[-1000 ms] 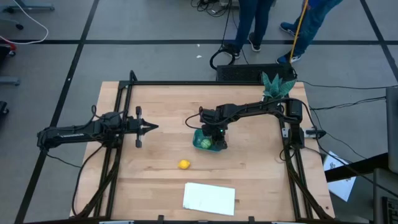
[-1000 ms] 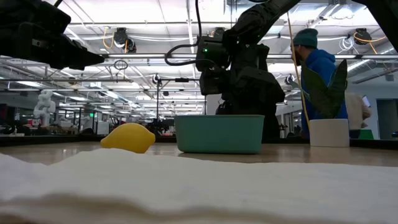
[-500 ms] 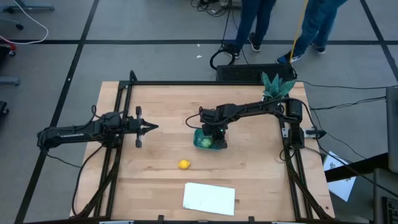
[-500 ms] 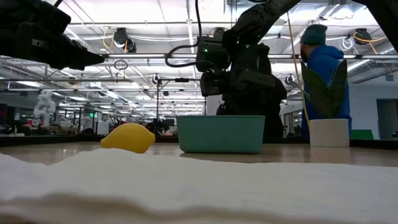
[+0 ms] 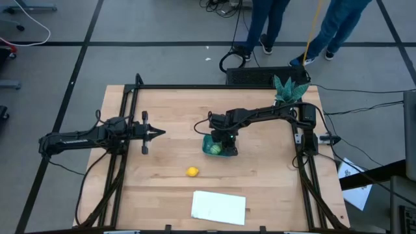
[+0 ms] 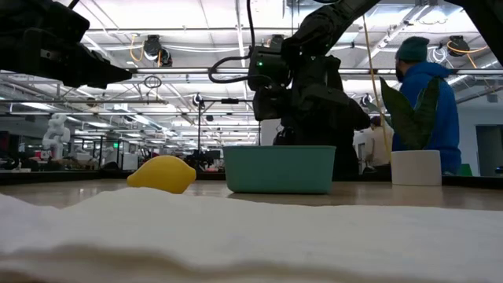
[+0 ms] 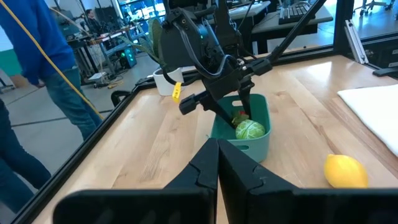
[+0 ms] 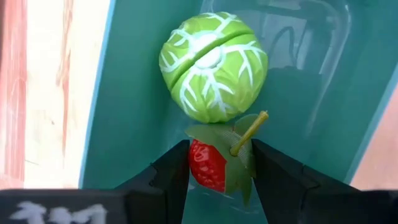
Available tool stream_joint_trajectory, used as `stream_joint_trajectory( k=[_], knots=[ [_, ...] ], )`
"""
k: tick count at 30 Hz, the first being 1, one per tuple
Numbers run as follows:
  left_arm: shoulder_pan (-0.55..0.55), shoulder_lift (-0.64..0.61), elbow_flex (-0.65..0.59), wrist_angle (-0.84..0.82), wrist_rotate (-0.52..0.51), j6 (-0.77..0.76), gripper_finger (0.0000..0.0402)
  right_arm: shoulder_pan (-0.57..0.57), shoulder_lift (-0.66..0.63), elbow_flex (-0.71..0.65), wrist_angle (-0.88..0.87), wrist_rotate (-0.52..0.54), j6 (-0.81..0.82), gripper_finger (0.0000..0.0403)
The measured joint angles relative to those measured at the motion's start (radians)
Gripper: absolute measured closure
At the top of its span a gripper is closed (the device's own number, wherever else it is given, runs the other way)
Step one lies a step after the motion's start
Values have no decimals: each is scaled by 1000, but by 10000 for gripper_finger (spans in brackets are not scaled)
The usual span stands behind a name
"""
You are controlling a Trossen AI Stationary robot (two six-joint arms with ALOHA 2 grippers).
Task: Pick and placing Produce into tupperware
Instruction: Put the red strawberry into the blue bin
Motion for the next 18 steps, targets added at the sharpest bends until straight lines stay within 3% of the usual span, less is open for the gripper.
stream_joint_trajectory(
  k=[13, 18],
  knots=[
    [0, 0, 0, 0, 0, 0, 392, 0, 0, 0, 13, 9, -14, 251],
    [0, 0, 0, 0, 0, 0, 392, 6, 0, 0, -23, 109, -26, 251]
  ],
)
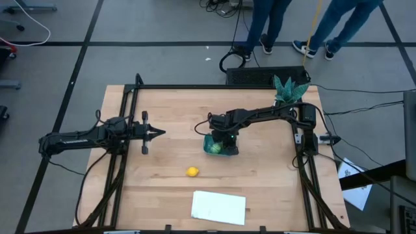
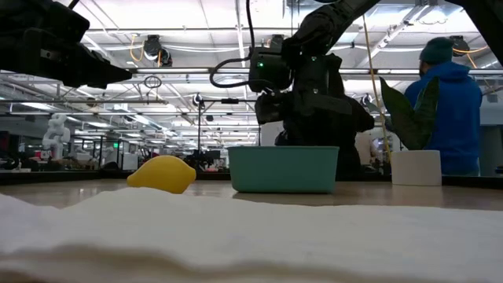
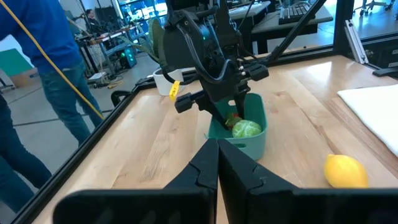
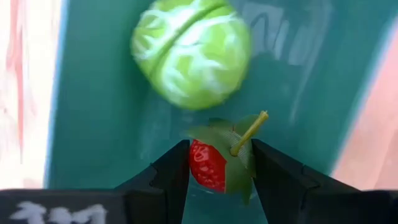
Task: Pick and placing Produce into tupperware
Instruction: Put the red strawberry into the blue bin
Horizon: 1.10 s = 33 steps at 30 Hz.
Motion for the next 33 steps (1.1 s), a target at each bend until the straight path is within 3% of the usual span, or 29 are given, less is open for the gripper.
stream_joint_trajectory(
  k=[13, 33],
  knots=[
    [0, 0, 0, 0, 0, 0, 392, 0, 0, -1, 5, -4, 3, 250],
    [0, 0, 0, 0, 0, 0, 392, 0, -1, -1, -7, -28, 23, 218]
  ],
)
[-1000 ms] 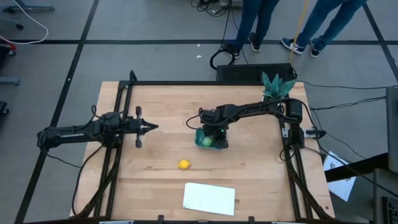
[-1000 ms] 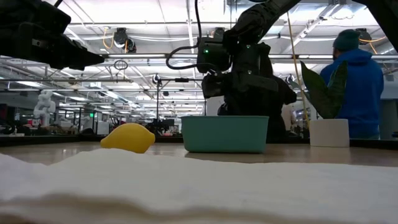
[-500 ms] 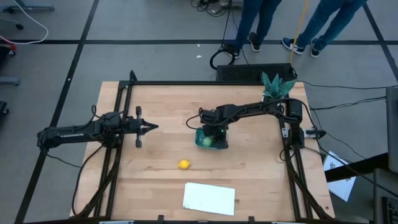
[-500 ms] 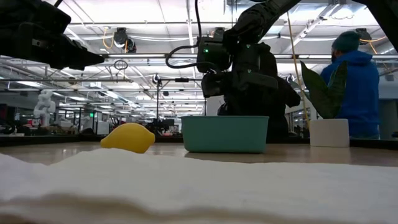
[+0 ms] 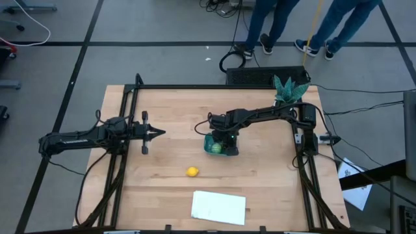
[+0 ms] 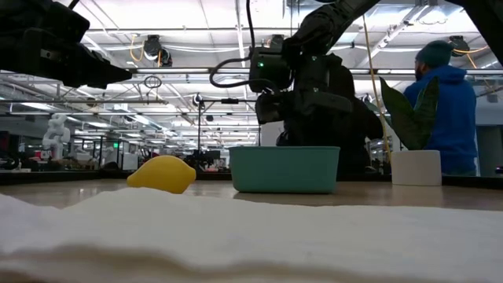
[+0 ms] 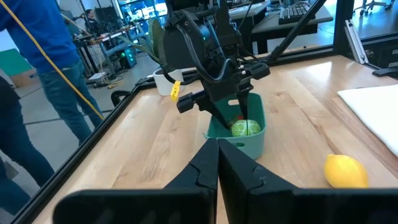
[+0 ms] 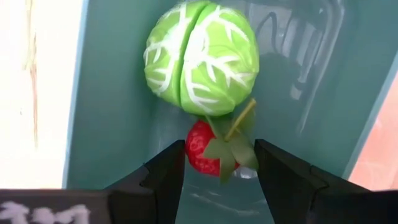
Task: Pick and placing Produce into tupperware
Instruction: Put the red strawberry into the blue bin
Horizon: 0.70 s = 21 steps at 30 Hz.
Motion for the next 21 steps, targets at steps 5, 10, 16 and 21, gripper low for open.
stream_joint_trajectory(
  k=[5, 10, 16, 21],
  knots=[
    [0, 0, 0, 0, 0, 0, 392, 0, -3, 0, -23, 2, 6, 218],
    [0, 0, 0, 0, 0, 0, 392, 0, -3, 0, -25, 3, 6, 218],
    [0, 0, 0, 0, 0, 0, 392, 0, -3, 0, -25, 3, 7, 218],
    [0, 0, 0, 0, 0, 0, 392, 0, -7, 0, -27, 3, 7, 218]
  ],
)
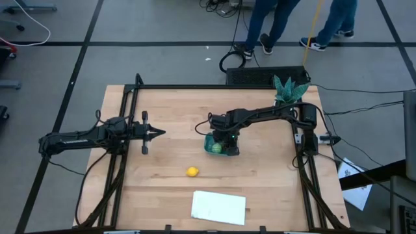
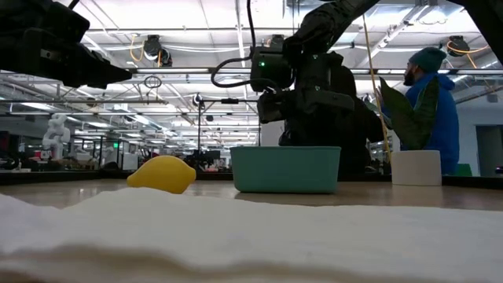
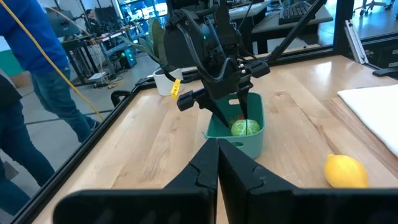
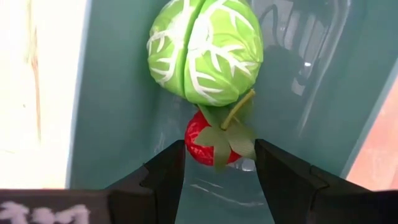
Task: Pick and placing Produce into tupperware
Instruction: Put the red strawberry into the blue bin, then put the yellow lemon into the blue bin
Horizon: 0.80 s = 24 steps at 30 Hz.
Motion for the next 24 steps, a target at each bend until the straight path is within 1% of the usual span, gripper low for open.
stream_joint_trajectory(
  k=[5, 9, 16, 20, 24],
  knots=[
    [0, 0, 0, 0, 0, 0, 392, 0, -31, 0, 7, 1, 0, 218],
    [0, 0, 0, 0, 0, 0, 392, 0, -52, 1, 12, 51, 0, 218],
    [0, 0, 0, 0, 0, 0, 392, -1, -60, 1, 14, 53, 0, 219],
    [0, 0, 0, 0, 0, 0, 392, 0, -60, 1, 13, 52, 0, 228],
    [0, 0, 0, 0, 0, 0, 392, 0, -60, 1, 12, 49, -3, 246]
  ],
)
